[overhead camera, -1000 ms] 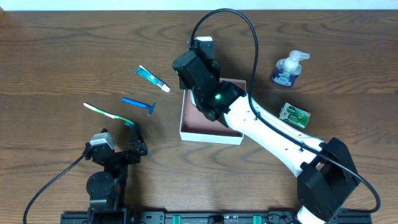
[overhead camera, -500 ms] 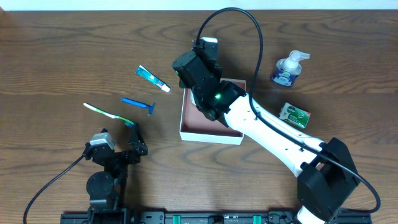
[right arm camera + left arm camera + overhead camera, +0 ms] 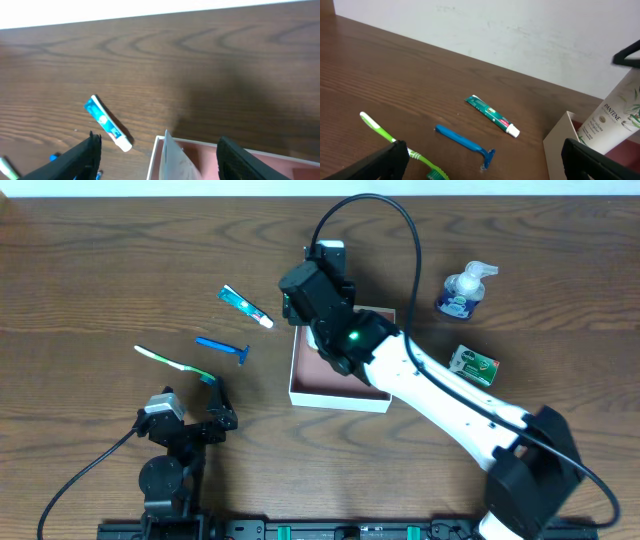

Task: Pack container
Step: 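Lower the tube upright into the box's left corner and release, then move the right gripper to the blue soap pump bottle and grasp it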

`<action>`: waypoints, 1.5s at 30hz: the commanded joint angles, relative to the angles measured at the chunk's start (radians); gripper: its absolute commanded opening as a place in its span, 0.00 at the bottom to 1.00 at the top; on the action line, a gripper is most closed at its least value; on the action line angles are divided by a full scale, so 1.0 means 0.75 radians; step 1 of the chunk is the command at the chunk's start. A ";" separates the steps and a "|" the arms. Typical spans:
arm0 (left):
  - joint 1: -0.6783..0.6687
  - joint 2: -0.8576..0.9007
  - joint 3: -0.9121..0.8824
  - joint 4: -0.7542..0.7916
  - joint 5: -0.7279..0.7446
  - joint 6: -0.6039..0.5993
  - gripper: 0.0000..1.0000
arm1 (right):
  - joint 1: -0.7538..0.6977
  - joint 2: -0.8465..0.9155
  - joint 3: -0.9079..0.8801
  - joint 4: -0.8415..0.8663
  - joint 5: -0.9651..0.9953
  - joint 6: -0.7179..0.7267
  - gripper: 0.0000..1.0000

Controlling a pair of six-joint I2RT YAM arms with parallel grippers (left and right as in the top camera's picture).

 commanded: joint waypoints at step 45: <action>0.007 -0.002 -0.038 -0.020 0.013 0.004 0.98 | -0.835 -0.210 0.035 -0.629 -0.179 -0.030 0.78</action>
